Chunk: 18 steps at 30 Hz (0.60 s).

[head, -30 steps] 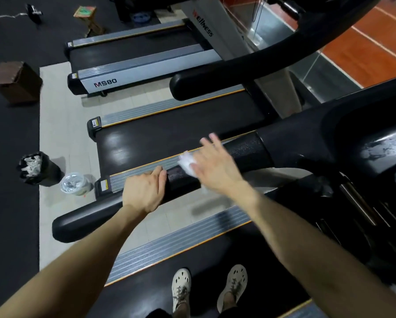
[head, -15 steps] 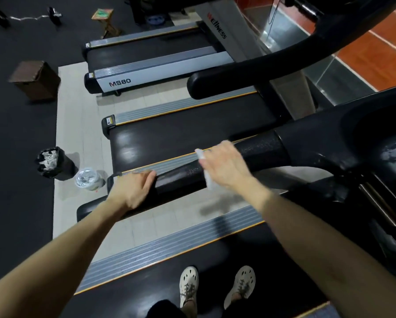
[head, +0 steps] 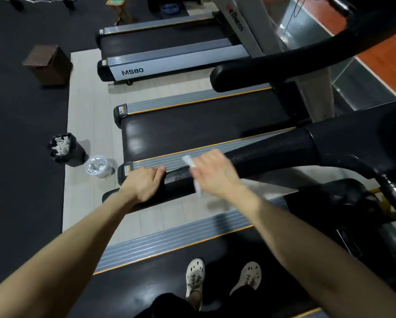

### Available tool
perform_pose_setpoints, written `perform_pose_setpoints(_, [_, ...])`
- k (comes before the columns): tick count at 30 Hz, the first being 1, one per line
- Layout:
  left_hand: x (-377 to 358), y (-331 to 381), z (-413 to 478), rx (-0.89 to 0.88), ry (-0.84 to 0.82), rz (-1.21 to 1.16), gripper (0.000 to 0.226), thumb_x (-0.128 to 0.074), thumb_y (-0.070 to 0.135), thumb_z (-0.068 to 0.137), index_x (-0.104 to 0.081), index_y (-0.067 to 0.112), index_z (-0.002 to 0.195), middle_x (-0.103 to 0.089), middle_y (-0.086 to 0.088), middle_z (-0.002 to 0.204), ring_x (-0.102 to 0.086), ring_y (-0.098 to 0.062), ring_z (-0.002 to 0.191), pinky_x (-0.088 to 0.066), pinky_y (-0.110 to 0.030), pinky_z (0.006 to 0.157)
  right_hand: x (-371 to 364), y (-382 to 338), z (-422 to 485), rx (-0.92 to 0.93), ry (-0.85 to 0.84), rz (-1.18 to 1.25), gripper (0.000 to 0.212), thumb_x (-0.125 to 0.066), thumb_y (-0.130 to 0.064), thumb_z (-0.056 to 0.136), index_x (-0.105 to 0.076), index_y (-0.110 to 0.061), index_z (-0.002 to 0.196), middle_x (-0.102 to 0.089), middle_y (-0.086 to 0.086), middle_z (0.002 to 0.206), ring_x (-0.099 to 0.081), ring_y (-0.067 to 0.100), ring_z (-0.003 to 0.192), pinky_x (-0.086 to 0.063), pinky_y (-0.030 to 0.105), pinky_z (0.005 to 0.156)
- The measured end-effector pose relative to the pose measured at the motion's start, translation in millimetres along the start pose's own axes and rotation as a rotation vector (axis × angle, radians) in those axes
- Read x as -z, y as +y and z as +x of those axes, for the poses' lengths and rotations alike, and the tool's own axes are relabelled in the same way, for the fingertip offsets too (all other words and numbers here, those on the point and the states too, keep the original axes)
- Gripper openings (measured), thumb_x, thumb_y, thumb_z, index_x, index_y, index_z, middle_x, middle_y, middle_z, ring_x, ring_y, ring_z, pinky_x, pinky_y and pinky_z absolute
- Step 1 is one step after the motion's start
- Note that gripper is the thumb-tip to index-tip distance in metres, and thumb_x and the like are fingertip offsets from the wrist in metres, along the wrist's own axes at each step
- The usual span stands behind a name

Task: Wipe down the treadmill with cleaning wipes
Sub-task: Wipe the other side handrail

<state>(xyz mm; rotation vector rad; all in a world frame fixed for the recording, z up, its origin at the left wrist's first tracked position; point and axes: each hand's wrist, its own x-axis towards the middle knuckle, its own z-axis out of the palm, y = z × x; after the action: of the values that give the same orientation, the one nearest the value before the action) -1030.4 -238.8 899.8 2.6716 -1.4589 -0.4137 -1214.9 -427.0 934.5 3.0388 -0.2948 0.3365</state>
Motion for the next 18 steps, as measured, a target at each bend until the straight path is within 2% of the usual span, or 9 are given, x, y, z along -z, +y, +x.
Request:
perform_pose_setpoints(2, [6.3, -17.3, -3.9, 0.046, 0.001, -0.071, 0.077, -0.005, 0.067, 0.106, -0.07, 0.025, 0.099, -0.076, -0.02, 0.113, -0.068, -0.043, 0.11, -0.052, -0.046, 0.094, 10.8, 62.0, -18.8, -0.071, 0.012, -0.144, 0.011, -0.052, -0.021, 0.095, -0.05, -0.024, 0.085, -0.057, 0.007, 0.066, -0.058, 0.032, 0.065, -0.048, 0.049, 0.078])
perform_pose_setpoints(4, [5.8, -38.2, -15.8, 0.11, 0.033, -0.035, 0.076, -0.006, 0.066, 0.106, -0.07, 0.025, 0.108, -0.075, -0.023, 0.112, -0.068, -0.044, 0.108, -0.053, -0.048, 0.093, 18.5, 106.7, -37.4, -0.237, -0.017, -0.273, 0.027, -0.045, -0.02, 0.103, -0.061, -0.016, 0.082, -0.062, 0.008, 0.07, -0.061, 0.033, 0.071, -0.049, 0.05, 0.092])
perform_pose_setpoints(6, [-0.8, -48.0, -27.4, 0.207, 0.048, -0.018, 0.068, -0.014, 0.056, 0.112, -0.071, 0.022, 0.1, -0.073, -0.025, 0.105, -0.068, -0.045, 0.101, -0.053, -0.047, 0.088, 21.7, 87.7, -32.0, -0.491, 0.048, -0.269, 0.04, -0.034, -0.023, 0.109, -0.065, -0.013, 0.086, -0.064, 0.009, 0.078, -0.058, 0.033, 0.081, -0.044, 0.05, 0.101])
perform_pose_setpoints(7, [-4.2, -48.2, -29.5, 0.225, 0.079, -0.019, 0.068, -0.015, 0.054, 0.112, -0.07, 0.02, 0.09, -0.072, -0.024, 0.099, -0.068, -0.044, 0.095, -0.054, -0.047, 0.084, 16.8, 60.1, -20.7, -0.567, 0.062, -0.249, 0.038, -0.032, -0.022, 0.108, -0.062, -0.015, 0.087, -0.063, 0.009, 0.078, -0.057, 0.032, 0.08, -0.043, 0.049, 0.096])
perform_pose_setpoints(9, [-5.4, -45.9, -27.1, 0.236, 0.104, -0.011, 0.069, -0.014, 0.055, 0.109, -0.062, 0.019, 0.073, -0.072, -0.02, 0.088, -0.068, -0.042, 0.087, -0.055, -0.047, 0.08, 0.2, -18.8, 5.6, -0.46, 0.012, -0.113, 0.035, -0.03, -0.022, 0.105, -0.06, -0.02, 0.089, -0.062, 0.007, 0.075, -0.056, 0.029, 0.074, -0.039, 0.048, 0.082])
perform_pose_setpoints(11, [-5.4, -47.1, -24.2, 0.252, 0.07, -0.004, 0.068, -0.015, 0.056, 0.107, -0.06, 0.02, 0.072, -0.073, -0.019, 0.09, -0.068, -0.042, 0.089, -0.055, -0.046, 0.081, -7.9, -90.0, 29.6, -0.305, -0.068, 0.114, 0.041, -0.033, -0.03, 0.108, -0.068, -0.017, 0.091, -0.067, 0.008, 0.078, -0.059, 0.03, 0.076, -0.04, 0.047, 0.084])
perform_pose_setpoints(13, [-7.9, -52.6, -26.7, 0.287, 0.069, -0.078, 0.07, -0.013, 0.06, 0.104, -0.064, 0.02, 0.078, -0.075, -0.018, 0.093, -0.069, -0.042, 0.092, -0.055, -0.047, 0.084, -20.0, -115.3, 37.2, -0.168, -0.074, 0.191, 0.041, -0.04, -0.036, 0.11, -0.073, -0.013, 0.101, -0.071, 0.01, 0.085, -0.061, 0.033, 0.081, -0.045, 0.048, 0.089])
perform_pose_setpoints(16, [-4.6, -55.2, -30.5, 0.338, 0.073, -0.162, 0.077, -0.012, 0.063, 0.102, -0.072, 0.015, 0.094, -0.076, -0.022, 0.103, -0.068, -0.043, 0.099, -0.054, -0.049, 0.09, -20.9, -63.3, 21.2, -0.058, -0.045, 0.081, 0.037, -0.042, -0.033, 0.109, -0.071, -0.012, 0.101, -0.068, 0.009, 0.083, -0.06, 0.034, 0.078, -0.045, 0.048, 0.081])
perform_pose_setpoints(18, [-2.1, -51.1, -32.8, 0.35, 0.082, -0.187, 0.072, -0.014, 0.059, 0.105, -0.069, 0.015, 0.09, -0.075, -0.024, 0.104, -0.068, -0.044, 0.1, -0.053, -0.049, 0.091, -16.3, 3.4, -0.8, -0.159, 0.003, -0.038, 0.037, -0.04, -0.029, 0.108, -0.07, -0.014, 0.093, -0.066, 0.009, 0.08, -0.058, 0.033, 0.078, -0.046, 0.048, 0.081])
